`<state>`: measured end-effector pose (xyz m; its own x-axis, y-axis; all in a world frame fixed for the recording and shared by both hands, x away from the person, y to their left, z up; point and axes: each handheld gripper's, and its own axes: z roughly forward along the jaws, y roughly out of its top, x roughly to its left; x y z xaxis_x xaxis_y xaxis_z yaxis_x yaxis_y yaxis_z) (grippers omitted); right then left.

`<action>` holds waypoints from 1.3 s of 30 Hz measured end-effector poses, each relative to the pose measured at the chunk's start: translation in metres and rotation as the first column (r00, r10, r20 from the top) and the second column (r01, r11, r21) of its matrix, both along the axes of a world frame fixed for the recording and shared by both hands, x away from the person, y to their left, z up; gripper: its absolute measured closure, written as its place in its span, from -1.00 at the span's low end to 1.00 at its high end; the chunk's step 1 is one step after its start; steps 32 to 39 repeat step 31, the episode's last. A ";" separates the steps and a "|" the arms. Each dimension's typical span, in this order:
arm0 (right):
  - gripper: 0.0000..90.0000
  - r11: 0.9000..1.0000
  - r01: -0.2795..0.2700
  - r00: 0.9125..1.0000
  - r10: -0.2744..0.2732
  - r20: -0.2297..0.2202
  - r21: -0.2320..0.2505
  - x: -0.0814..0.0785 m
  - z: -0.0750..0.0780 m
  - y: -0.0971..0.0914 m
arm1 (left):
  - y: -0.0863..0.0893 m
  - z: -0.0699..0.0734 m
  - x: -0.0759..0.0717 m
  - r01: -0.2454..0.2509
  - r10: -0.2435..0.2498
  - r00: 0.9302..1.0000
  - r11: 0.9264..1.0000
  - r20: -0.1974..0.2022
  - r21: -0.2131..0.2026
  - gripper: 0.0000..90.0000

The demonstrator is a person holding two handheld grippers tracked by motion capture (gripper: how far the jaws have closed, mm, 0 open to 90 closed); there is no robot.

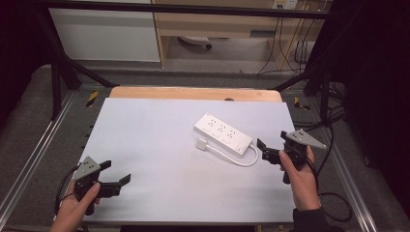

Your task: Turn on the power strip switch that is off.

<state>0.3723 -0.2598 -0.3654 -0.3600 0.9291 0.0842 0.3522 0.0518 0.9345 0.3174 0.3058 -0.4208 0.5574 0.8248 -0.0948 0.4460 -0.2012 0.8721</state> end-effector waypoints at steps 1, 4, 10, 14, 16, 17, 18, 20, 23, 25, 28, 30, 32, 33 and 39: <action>-0.90 1.000 0.002 1.000 -0.002 -0.007 -0.004 -0.004 -0.004 -0.004 | 0.000 0.000 0.000 0.000 0.000 1.000 1.000 0.000 -0.001 -0.86; -0.90 1.000 -0.003 1.000 0.002 -0.016 -0.019 -0.010 -0.014 -0.013 | 0.000 0.000 0.000 -0.001 0.001 1.000 1.000 -0.001 -0.002 -0.86; -0.90 1.000 -0.002 0.999 0.001 -0.045 -0.022 -0.021 -0.035 -0.032 | 0.000 0.000 0.000 -0.004 0.004 1.000 1.000 -0.004 -0.002 -0.86; -0.90 1.000 -0.009 0.998 0.008 -0.063 -0.013 -0.024 -0.044 -0.037 | 0.001 0.000 0.001 -0.007 0.007 1.000 1.000 -0.002 0.006 -0.86; -0.90 0.999 -0.019 0.997 0.016 -0.080 -0.027 -0.025 -0.051 -0.038 | 0.001 0.000 0.001 -0.005 0.005 1.000 1.000 -0.004 -0.001 -0.86; -0.90 0.999 -0.026 0.996 0.023 -0.091 -0.034 -0.025 -0.055 -0.038 | 0.001 0.000 0.001 -0.005 0.005 1.000 1.000 -0.004 -0.001 -0.86; -0.89 0.999 -0.031 0.994 0.027 -0.104 -0.035 -0.025 -0.059 -0.038 | 0.001 0.000 0.000 -0.005 0.005 1.000 1.000 -0.004 0.000 -0.86; -0.89 0.998 -0.042 0.992 0.037 -0.123 -0.037 -0.024 -0.067 -0.036 | 0.001 0.000 0.001 -0.007 0.007 1.000 1.000 -0.002 0.006 -0.86; -0.87 0.996 -0.059 0.988 0.050 -0.144 -0.064 -0.021 -0.075 -0.031 | 0.001 0.000 0.000 -0.006 0.006 1.000 1.000 0.000 0.006 -0.86; -0.87 0.995 -0.074 0.986 0.062 -0.156 -0.069 -0.018 -0.079 -0.027 | 0.001 0.000 0.000 -0.006 0.006 1.000 1.000 0.000 0.007 -0.86; -0.87 0.992 -0.089 0.980 0.072 -0.188 -0.085 -0.014 -0.085 -0.020 | 0.001 0.000 0.001 -0.005 0.005 1.000 1.000 0.001 0.006 -0.86; -0.87 0.990 -0.090 0.977 0.068 -0.201 -0.105 -0.011 -0.088 -0.017 | 0.001 0.000 0.001 -0.004 0.004 1.000 1.000 0.000 0.007 -0.86; -0.88 0.990 -0.085 0.977 0.061 -0.203 -0.113 -0.010 -0.089 -0.017 | 0.000 0.000 0.001 -0.004 0.004 1.000 1.000 0.000 0.008 -0.86; -0.88 0.990 -0.085 0.977 0.061 -0.203 -0.113 -0.010 -0.089 -0.017 | 0.000 0.000 0.001 -0.004 0.004 1.000 1.000 0.000 0.008 -0.86; -0.88 0.990 -0.085 0.977 0.061 -0.203 -0.113 -0.010 -0.089 -0.017 | 0.000 0.000 0.001 -0.004 0.004 1.000 1.000 0.000 0.008 -0.86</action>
